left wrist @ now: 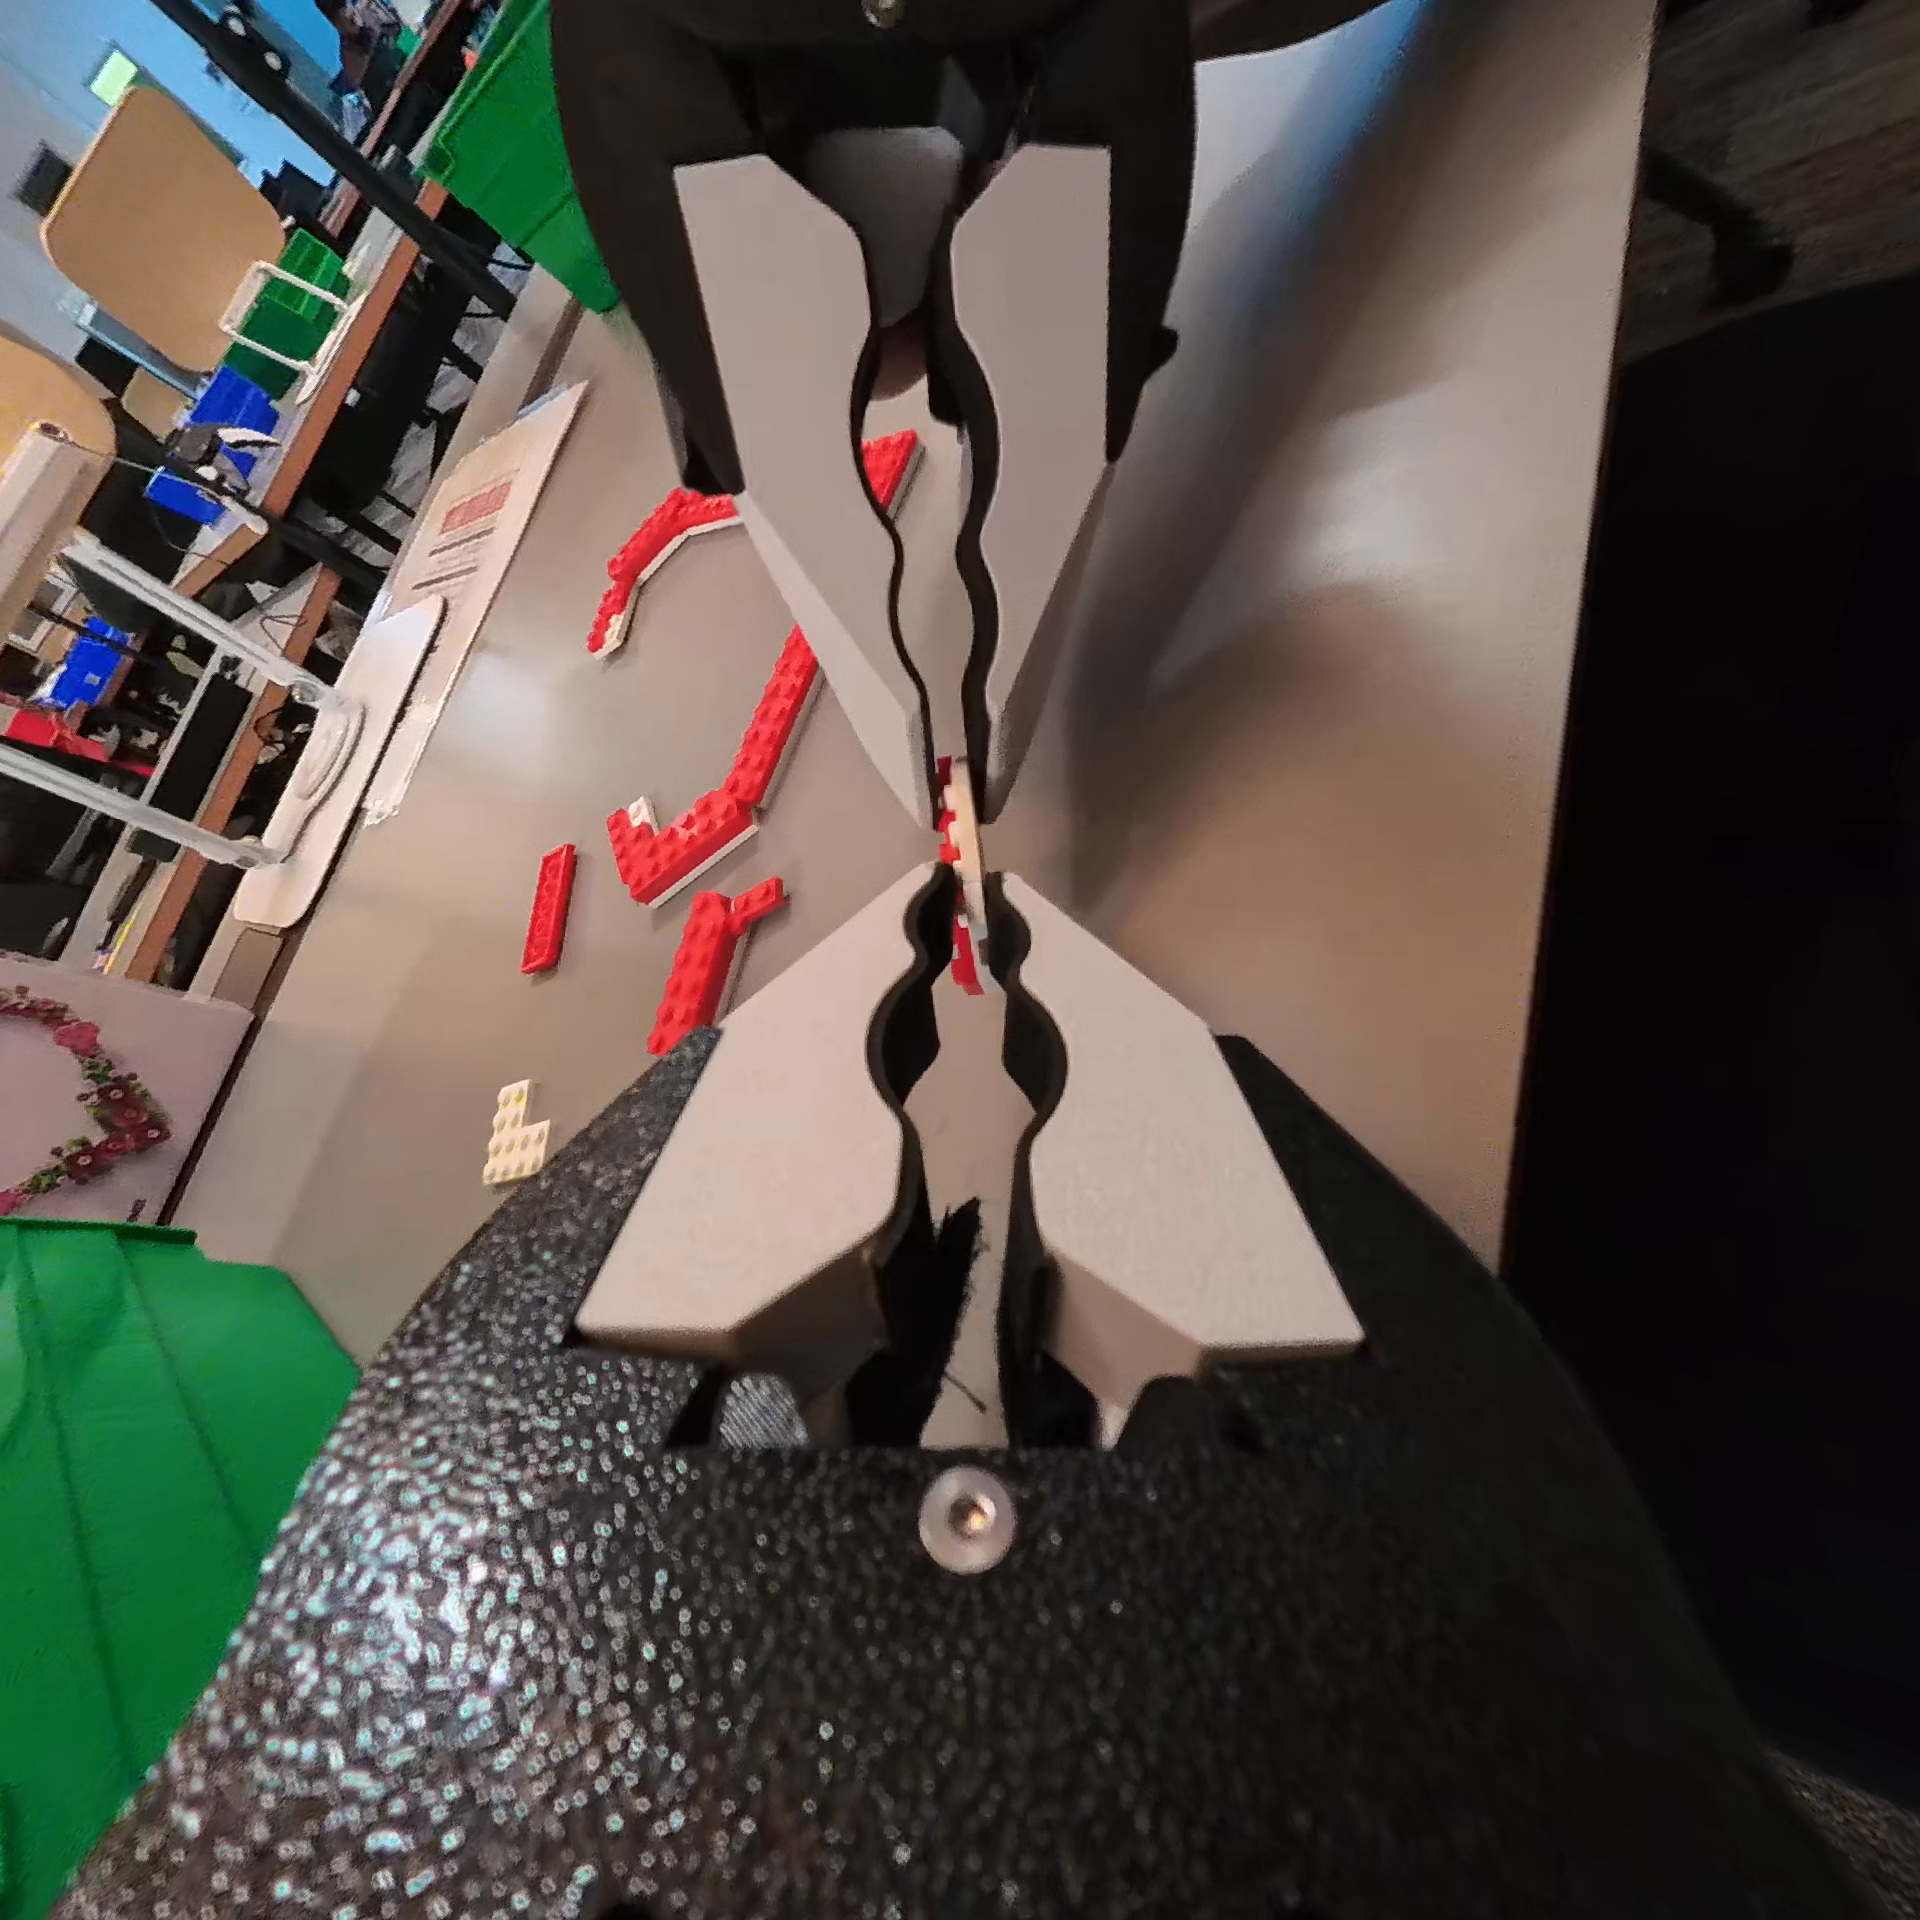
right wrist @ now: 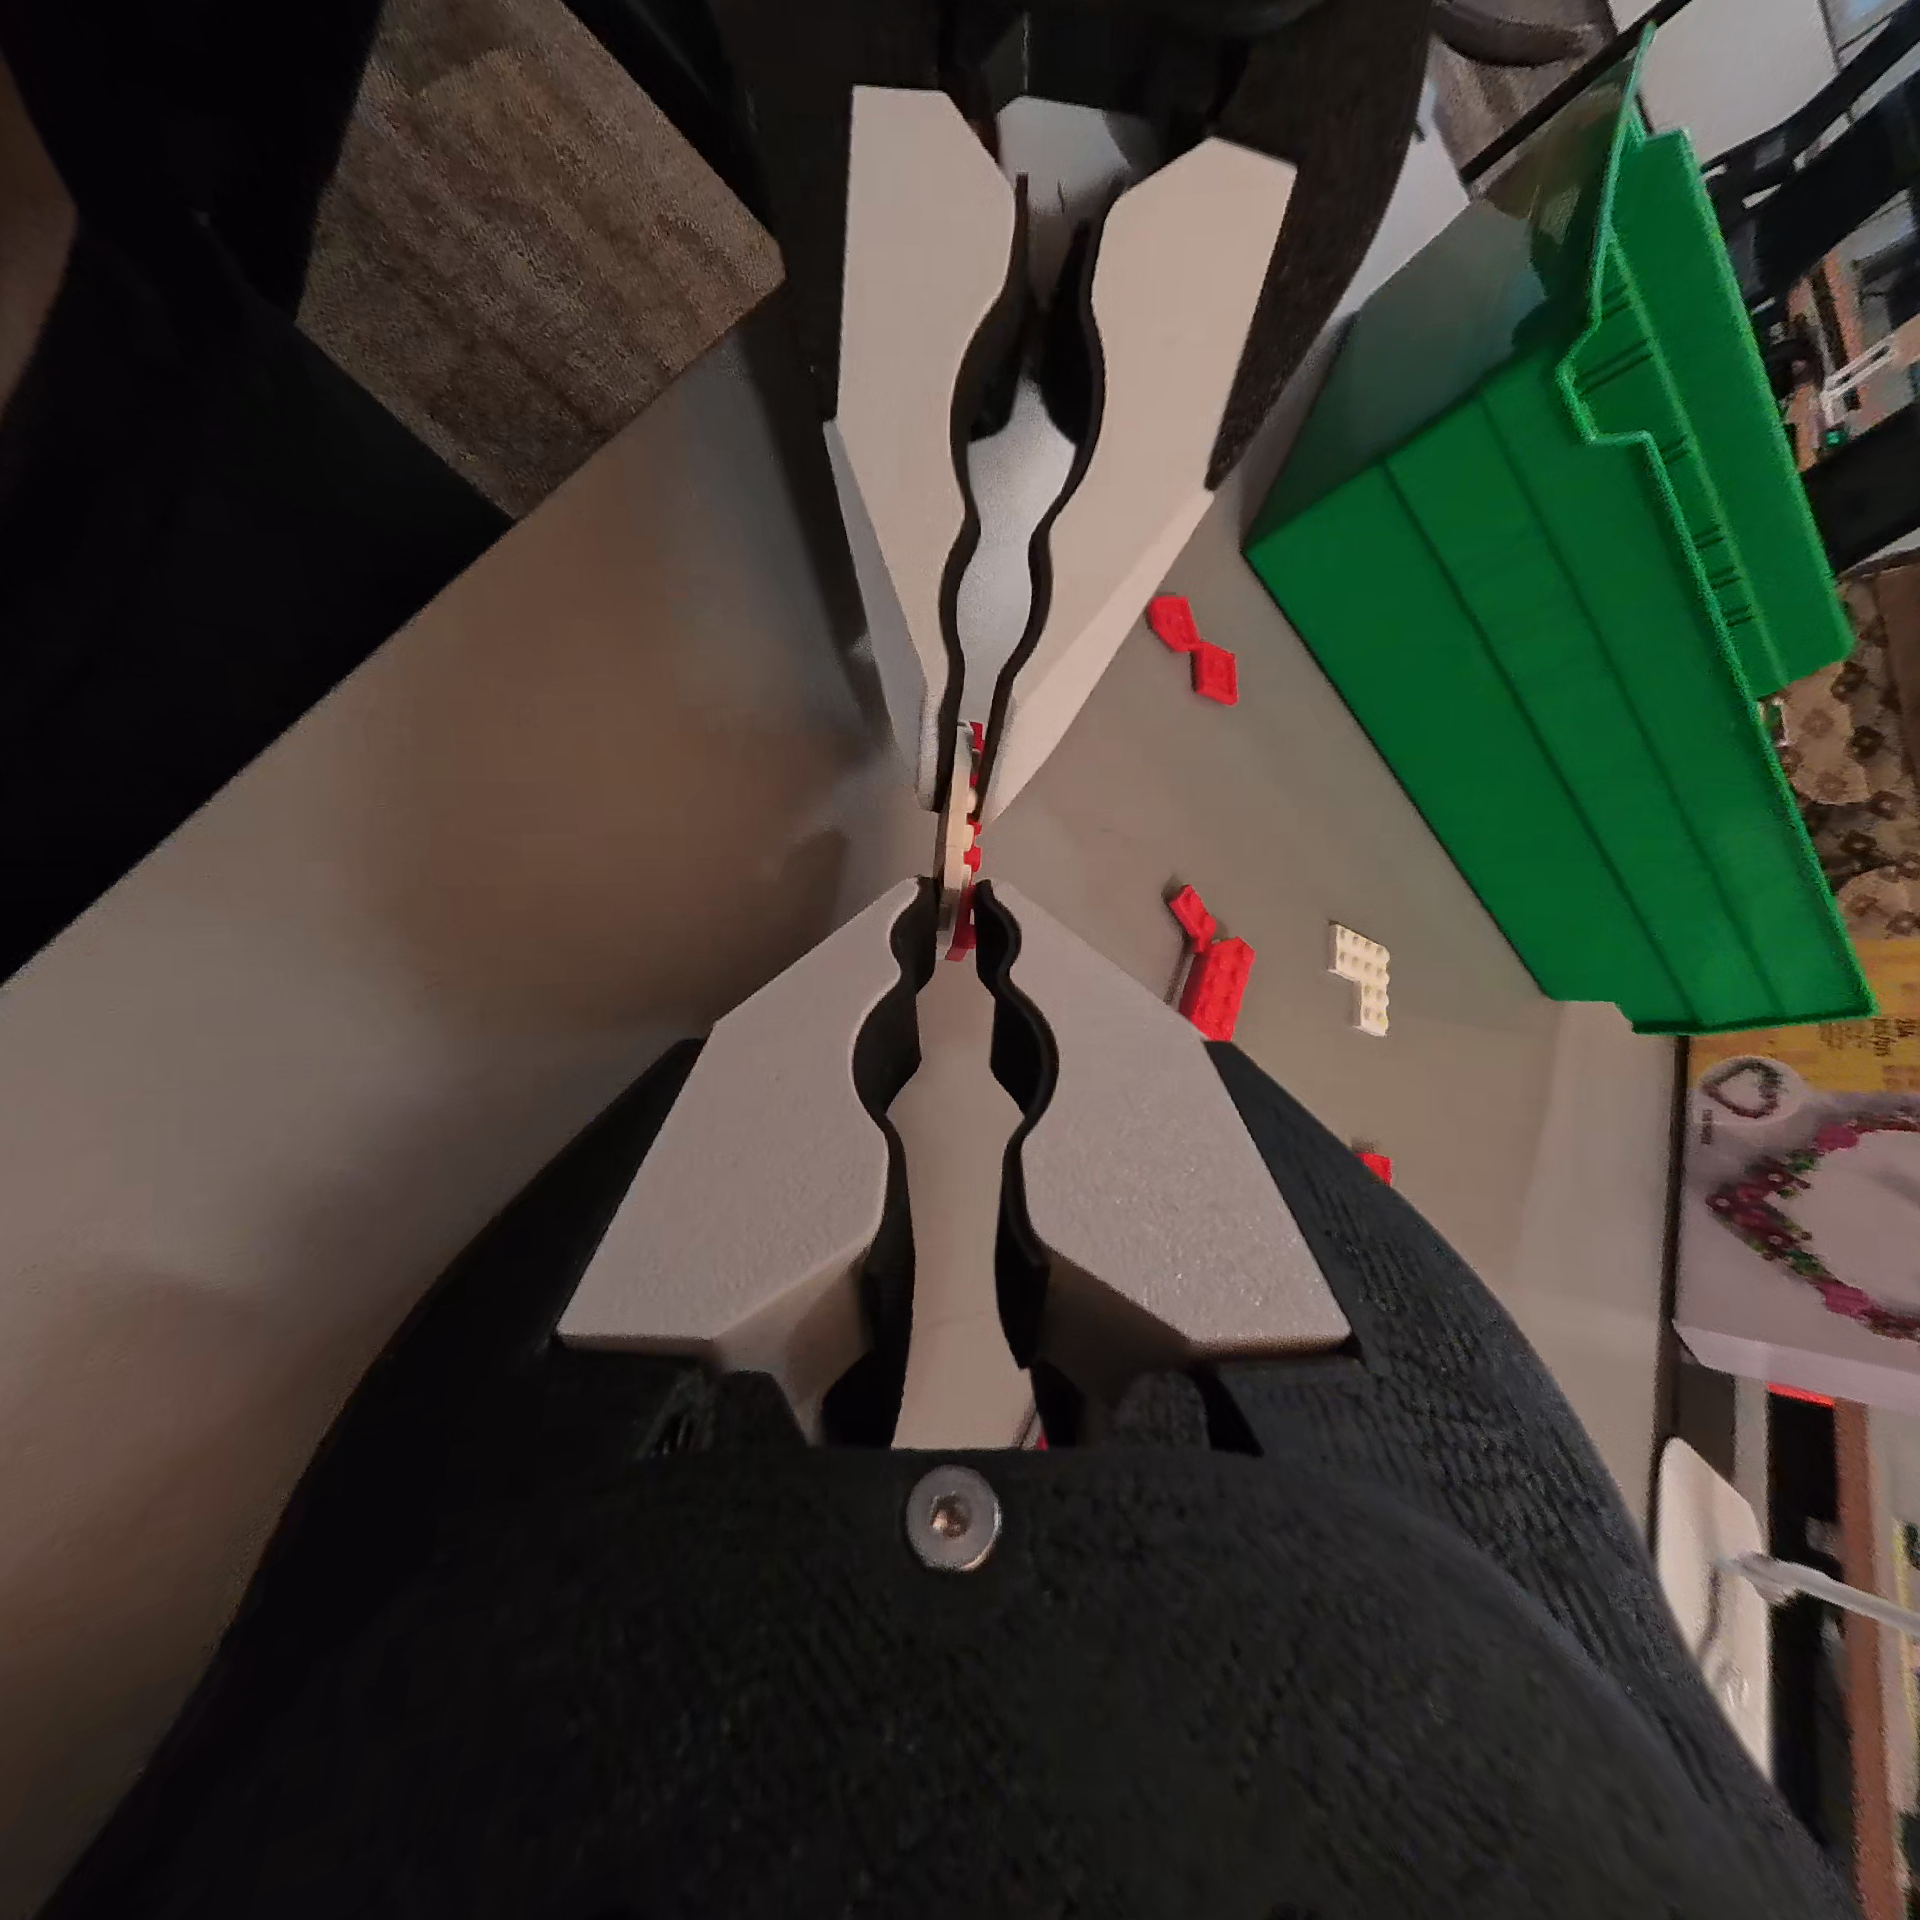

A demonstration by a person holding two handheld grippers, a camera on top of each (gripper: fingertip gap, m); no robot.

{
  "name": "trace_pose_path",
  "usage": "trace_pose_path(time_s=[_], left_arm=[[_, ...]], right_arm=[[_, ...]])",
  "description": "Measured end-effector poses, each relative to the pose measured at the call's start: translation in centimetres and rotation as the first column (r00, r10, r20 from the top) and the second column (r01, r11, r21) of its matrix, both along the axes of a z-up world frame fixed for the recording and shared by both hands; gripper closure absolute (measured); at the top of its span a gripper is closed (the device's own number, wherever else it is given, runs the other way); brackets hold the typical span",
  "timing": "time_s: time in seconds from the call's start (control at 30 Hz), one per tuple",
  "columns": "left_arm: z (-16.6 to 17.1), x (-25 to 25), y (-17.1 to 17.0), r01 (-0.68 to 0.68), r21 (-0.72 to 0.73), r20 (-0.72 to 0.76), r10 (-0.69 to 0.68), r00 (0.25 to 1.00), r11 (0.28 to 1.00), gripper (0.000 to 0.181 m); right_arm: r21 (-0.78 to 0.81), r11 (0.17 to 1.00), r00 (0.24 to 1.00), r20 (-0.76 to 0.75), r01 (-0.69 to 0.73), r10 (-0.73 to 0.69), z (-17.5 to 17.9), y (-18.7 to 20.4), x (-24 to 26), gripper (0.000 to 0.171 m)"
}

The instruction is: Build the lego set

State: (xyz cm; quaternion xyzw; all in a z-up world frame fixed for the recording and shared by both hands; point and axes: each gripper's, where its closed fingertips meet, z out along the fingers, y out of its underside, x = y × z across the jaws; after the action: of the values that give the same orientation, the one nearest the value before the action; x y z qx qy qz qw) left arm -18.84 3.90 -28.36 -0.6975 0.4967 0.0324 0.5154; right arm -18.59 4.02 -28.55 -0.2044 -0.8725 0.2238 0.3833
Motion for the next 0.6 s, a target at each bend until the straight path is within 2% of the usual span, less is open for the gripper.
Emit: trace_pose_path(time_s=[0.23, 0.3, 0.37, 0.43, 0.5, 0.6], left_arm=[[0.0, -0.7, 0.8, -0.074, -0.003, 0.071, 0.074, 0.995, 0.997, 0.176], [0.1, -1.0, 1.0, -0.101, -0.008, 0.088, 0.101, 0.991, 0.995, 0.166], [0.3, -1.2, 1.1, -0.113, -0.017, 0.115, 0.114, 0.987, 0.993, 0.148], [0.5, -1.4, 1.1, -0.118, -0.035, 0.144, 0.122, 0.982, 0.992, 0.136], [0.5, -1.4, 1.0, -0.117, -0.061, 0.172, 0.126, 0.977, 0.991, 0.134], [1.8, -0.9, 1.1, -0.104, -0.120, 0.356, 0.141, 0.924, 0.987, 0.137]], right_arm=[[0.058, 0.998, 0.997, -0.069, 0.017, -0.013, -0.1, 0.9, -0.6, 0.165], [0.059, 0.998, 0.997, -0.072, 0.029, -0.024, -0.3, 1.3, -0.7, 0.165], [0.086, 0.996, 0.993, -0.111, 0.034, -0.025, -0.2, 1.7, -0.8, 0.165], [0.150, 0.988, 0.983, -0.183, 0.041, -0.013, 0.2, 2.3, -1.1, 0.165], [0.250, 0.967, 0.957, -0.288, 0.055, 0.020, 1.0, 2.8, -1.5, 0.165], [0.415, 0.906, 0.898, -0.424, 0.080, 0.114, 2.4, 3.0, -1.6, 0.165]])
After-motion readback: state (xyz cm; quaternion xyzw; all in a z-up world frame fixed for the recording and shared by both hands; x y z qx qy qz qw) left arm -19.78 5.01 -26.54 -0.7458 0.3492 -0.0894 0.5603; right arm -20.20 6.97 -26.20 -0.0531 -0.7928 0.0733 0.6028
